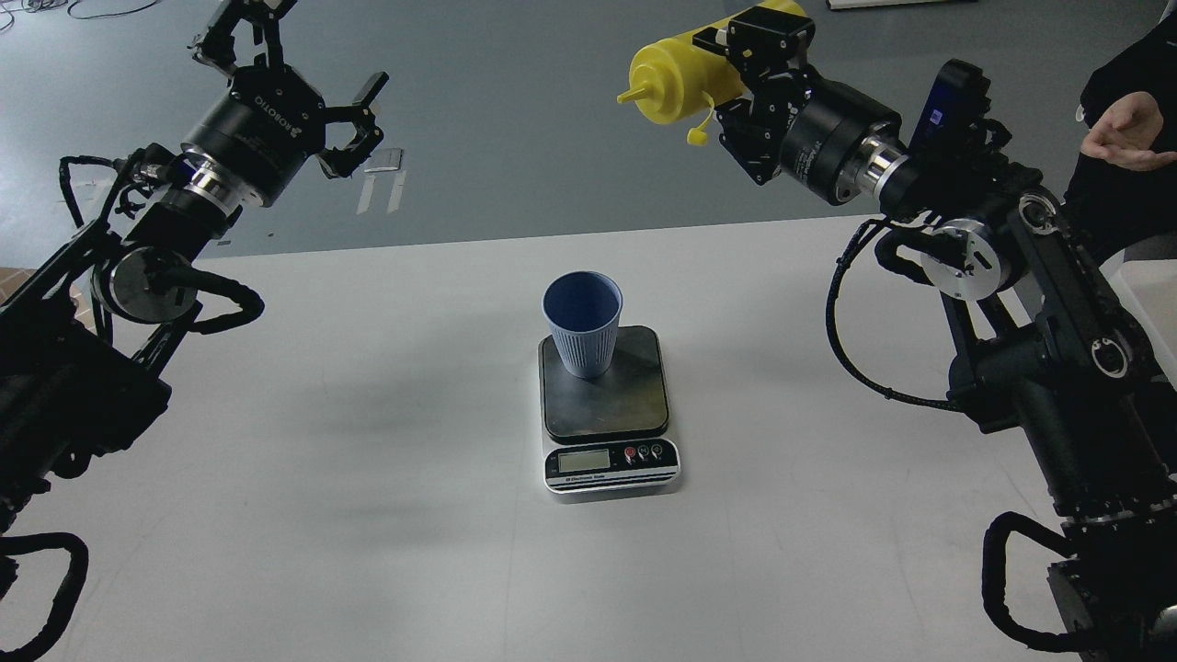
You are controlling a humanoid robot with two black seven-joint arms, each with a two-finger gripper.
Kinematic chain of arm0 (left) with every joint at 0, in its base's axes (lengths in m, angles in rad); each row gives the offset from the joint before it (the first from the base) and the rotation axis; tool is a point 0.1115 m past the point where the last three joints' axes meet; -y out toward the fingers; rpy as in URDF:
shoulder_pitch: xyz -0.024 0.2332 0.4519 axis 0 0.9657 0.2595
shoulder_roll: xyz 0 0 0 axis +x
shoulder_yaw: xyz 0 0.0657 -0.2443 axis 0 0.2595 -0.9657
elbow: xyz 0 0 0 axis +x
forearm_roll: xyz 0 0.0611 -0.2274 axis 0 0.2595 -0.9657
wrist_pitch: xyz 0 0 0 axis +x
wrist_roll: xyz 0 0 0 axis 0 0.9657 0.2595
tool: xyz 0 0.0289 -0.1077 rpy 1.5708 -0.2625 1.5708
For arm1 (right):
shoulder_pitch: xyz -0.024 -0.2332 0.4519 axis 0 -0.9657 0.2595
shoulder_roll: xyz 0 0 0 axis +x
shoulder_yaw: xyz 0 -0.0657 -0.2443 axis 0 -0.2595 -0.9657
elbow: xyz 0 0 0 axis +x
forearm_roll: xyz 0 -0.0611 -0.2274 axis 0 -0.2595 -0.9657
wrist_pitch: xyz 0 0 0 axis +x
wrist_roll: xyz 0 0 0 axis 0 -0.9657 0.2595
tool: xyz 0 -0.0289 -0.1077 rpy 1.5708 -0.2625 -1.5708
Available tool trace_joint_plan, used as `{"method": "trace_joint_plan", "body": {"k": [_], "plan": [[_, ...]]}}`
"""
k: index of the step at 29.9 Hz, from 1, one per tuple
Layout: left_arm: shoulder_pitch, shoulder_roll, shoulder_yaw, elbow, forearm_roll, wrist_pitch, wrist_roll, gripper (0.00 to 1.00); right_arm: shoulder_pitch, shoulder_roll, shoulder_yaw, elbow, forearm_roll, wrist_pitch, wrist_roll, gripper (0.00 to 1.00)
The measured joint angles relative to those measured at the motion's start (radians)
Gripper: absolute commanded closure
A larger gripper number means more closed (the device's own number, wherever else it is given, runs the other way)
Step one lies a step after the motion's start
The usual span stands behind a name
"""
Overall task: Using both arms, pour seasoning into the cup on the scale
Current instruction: 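Turn the bottle upright and carry it back toward its spot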
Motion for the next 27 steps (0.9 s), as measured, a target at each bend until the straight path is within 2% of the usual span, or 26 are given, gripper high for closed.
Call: {"method": "trace_joint_plan", "body": {"k": [6, 16, 27], "plan": [[-0.003, 0.005, 0.003, 0.0, 0.0, 0.0, 0.004, 0.02, -0.081, 0.0, 0.093, -0.007, 0.36, -0.041, -0.038, 1.0], [-0.004, 0.008, 0.003, 0.0, 0.0, 0.0, 0.006, 0.02, -0.327, 0.0, 0.24, 0.029, 0.754, -0.051, -0.04, 1.0], [-0.004, 0.007, 0.004, 0.0, 0.002, 0.0, 0.006, 0.02, -0.566, 0.0, 0.312, 0.083, 0.944, -0.048, -0.031, 1.0]]}}
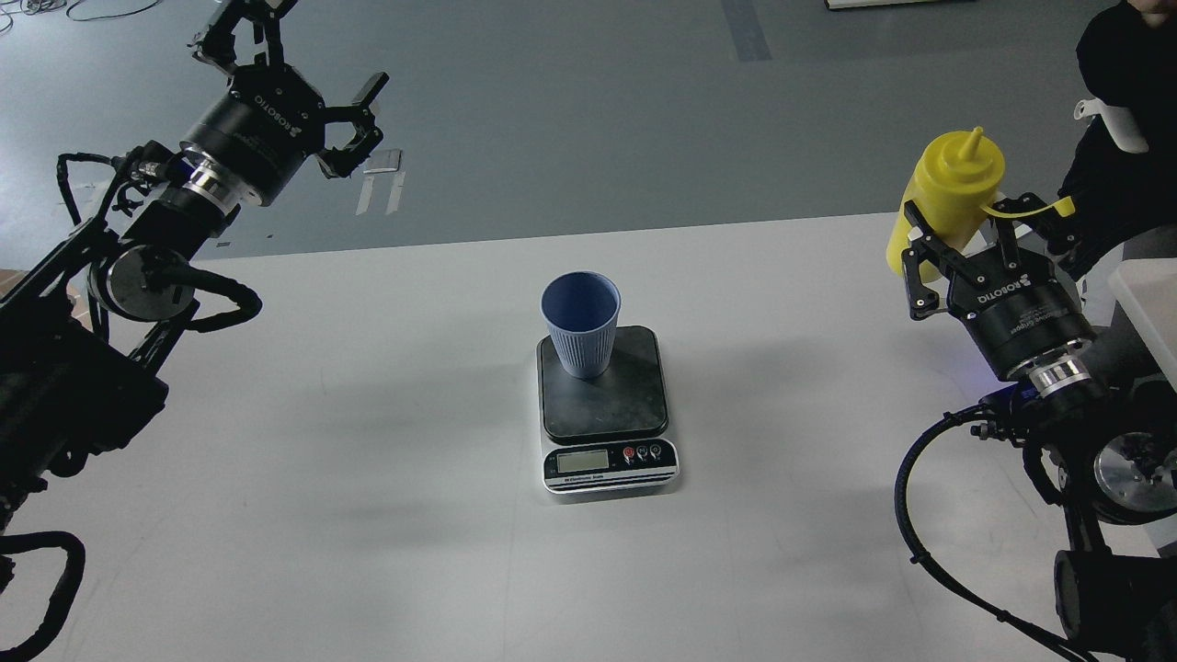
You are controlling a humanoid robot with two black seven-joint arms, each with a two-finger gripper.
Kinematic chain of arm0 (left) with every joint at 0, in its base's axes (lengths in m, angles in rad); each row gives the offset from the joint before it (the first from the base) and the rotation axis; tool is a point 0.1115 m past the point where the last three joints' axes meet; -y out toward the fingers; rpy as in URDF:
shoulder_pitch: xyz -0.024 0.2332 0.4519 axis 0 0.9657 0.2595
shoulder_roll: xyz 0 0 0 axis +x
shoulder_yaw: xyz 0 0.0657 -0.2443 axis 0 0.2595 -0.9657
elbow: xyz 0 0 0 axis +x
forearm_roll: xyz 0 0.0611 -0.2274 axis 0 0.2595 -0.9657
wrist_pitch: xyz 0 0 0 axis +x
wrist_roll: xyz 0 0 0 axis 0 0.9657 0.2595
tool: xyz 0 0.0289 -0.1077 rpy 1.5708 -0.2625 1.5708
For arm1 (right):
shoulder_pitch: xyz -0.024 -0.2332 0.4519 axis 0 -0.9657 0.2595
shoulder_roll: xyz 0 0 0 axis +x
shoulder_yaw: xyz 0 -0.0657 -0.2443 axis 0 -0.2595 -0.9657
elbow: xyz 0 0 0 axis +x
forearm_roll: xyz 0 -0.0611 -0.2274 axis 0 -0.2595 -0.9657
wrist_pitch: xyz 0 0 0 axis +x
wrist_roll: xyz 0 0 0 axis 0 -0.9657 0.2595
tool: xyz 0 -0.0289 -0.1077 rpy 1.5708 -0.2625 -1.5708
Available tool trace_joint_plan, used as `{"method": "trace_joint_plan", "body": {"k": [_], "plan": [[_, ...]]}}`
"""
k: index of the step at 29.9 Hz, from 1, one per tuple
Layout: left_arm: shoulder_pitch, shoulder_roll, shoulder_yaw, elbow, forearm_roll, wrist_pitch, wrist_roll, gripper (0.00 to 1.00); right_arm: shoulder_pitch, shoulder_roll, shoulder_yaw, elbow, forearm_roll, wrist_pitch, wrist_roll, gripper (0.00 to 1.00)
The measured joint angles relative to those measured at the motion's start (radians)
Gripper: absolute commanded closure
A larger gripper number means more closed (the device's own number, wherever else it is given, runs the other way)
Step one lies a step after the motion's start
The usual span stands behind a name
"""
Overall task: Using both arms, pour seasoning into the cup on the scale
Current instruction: 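Turn the bottle upright and carry it back toward its spot, then lower the yellow bottle onto the table and open the right gripper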
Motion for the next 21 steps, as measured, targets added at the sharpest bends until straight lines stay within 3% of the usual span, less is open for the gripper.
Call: {"method": "trace_joint_plan", "body": {"k": [21], "plan": [[-0.001, -0.006, 0.0, 0.0, 0.0, 0.0, 0.0, 0.02, -0.154, 0.0, -0.03, -0.055, 0.203, 0.018, -0.006, 1.0]]}}
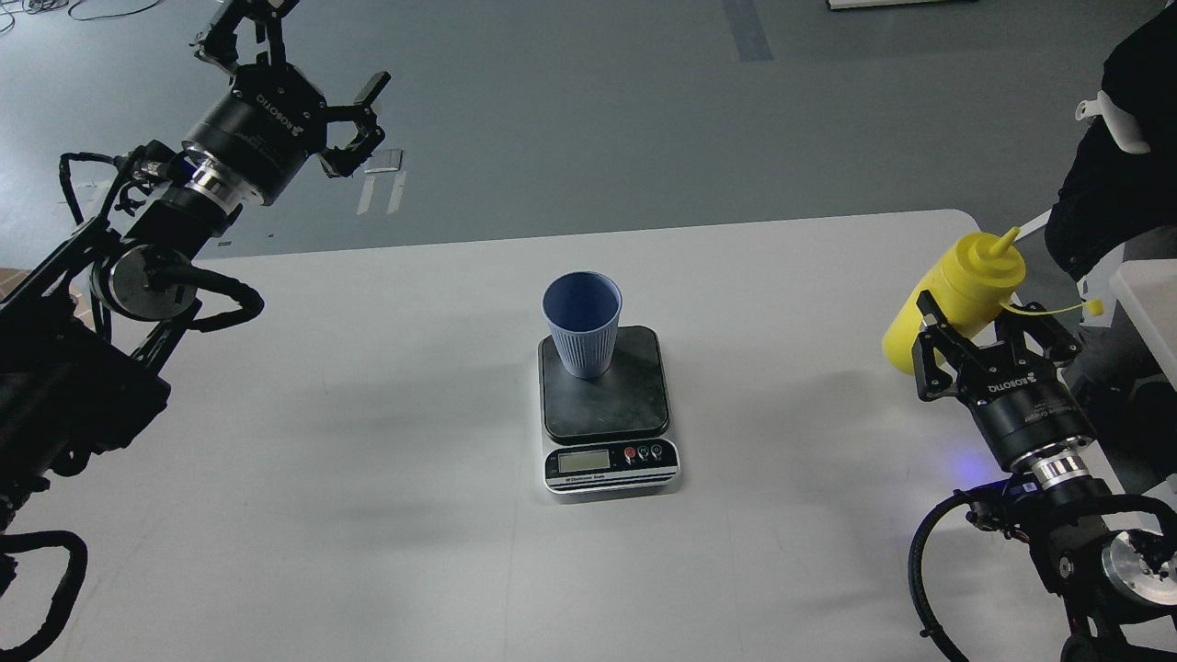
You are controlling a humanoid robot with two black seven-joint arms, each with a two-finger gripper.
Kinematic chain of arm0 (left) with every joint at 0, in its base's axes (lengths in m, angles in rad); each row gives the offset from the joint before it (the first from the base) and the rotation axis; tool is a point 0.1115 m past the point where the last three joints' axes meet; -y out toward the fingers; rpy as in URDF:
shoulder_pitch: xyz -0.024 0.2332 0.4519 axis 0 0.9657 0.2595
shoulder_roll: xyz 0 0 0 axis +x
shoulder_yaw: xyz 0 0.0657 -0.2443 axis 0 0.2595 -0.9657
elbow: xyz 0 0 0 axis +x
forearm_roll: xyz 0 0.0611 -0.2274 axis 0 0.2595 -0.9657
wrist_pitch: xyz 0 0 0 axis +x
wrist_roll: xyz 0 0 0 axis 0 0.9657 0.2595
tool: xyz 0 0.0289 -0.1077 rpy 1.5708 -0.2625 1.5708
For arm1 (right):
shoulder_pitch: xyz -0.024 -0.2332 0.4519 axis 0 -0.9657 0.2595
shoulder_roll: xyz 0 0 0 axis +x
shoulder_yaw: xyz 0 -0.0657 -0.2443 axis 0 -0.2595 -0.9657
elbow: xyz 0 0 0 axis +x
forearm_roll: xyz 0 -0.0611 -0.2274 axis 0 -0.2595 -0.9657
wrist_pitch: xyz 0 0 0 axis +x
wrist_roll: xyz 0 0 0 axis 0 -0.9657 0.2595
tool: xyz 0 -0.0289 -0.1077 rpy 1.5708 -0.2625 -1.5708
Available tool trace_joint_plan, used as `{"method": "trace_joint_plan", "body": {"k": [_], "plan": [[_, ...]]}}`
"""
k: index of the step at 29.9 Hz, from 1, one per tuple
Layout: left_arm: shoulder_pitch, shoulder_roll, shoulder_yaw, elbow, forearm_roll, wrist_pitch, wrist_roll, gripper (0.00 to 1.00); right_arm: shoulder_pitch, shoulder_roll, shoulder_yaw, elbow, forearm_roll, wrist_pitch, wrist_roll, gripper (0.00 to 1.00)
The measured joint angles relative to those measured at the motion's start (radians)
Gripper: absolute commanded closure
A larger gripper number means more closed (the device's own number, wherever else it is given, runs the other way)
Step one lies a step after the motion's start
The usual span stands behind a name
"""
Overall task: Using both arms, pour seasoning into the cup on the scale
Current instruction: 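Lower the yellow bottle onto the table and open the right gripper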
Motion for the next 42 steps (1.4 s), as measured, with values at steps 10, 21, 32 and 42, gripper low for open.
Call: {"method": "trace_joint_plan", "body": {"k": [10, 21, 32, 42], "plan": [[0.0, 0.0, 0.0, 0.0, 0.0, 0.0, 0.0, 0.02, -0.014, 0.0, 0.002, -0.059, 0.017, 0.024, -0.001, 1.0], [0.0, 0.003, 0.0, 0.0, 0.0, 0.0, 0.0, 0.02, -0.014, 0.0, 0.001, -0.103, 0.017, 0.035, -0.001, 0.76], [-0.002, 0.002, 0.0, 0.0, 0.0, 0.0, 0.0, 0.02, -0.027, 0.0, 0.001, -0.099, 0.009, 0.034, 0.005, 0.01], [-0.002, -0.001, 0.0, 0.0, 0.0, 0.0, 0.0, 0.02, -0.058, 0.0, 0.003, -0.062, 0.014, 0.053, 0.006, 0.0]]}}
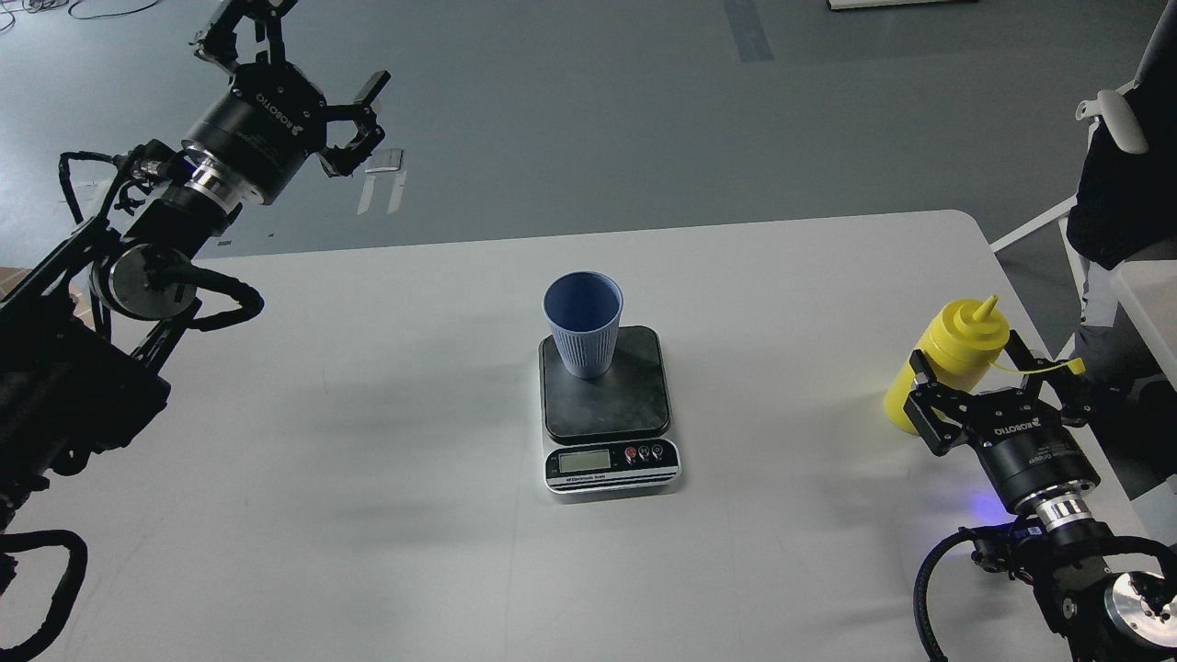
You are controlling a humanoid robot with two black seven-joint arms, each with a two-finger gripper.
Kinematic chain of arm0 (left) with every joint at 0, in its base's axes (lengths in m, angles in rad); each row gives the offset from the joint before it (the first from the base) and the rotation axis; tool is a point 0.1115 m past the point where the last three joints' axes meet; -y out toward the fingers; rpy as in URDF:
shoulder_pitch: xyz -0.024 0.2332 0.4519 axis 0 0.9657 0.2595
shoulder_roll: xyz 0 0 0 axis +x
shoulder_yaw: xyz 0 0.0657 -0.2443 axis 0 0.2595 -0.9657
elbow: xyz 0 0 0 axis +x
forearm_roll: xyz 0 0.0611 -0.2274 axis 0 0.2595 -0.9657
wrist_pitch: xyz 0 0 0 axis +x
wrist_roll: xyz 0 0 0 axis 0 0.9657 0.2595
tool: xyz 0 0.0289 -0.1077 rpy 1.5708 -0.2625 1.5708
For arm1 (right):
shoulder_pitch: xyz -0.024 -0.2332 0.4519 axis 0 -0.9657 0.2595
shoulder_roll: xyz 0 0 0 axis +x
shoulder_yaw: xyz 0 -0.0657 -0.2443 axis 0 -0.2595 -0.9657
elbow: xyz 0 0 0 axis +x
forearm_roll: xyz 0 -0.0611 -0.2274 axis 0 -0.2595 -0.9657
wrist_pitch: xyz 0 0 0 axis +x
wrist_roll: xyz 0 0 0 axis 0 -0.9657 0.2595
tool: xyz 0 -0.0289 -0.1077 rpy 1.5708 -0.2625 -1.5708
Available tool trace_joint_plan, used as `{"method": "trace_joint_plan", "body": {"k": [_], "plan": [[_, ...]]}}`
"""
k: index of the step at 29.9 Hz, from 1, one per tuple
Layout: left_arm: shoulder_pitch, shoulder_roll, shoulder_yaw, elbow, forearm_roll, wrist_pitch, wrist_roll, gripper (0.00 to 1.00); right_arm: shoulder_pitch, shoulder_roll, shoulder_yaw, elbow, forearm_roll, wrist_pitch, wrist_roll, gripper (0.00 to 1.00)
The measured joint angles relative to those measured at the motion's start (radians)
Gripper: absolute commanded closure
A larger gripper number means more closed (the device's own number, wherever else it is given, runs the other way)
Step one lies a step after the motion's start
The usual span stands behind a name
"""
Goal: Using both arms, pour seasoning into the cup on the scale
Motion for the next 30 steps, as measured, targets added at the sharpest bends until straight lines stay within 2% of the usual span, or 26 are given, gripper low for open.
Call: {"method": "trace_joint_plan", "body": {"k": [19, 30], "plan": [[0.006, 0.006, 0.0, 0.0, 0.0, 0.0, 0.0, 0.02, -0.252, 0.0, -0.03, 0.264, 0.004, 0.062, 0.0, 0.0], [0.011, 0.014, 0.001, -0.002, 0.0, 0.0, 0.0, 0.02, -0.301, 0.0, -0.027, 0.311, 0.006, 0.102, 0.004, 0.0]]}}
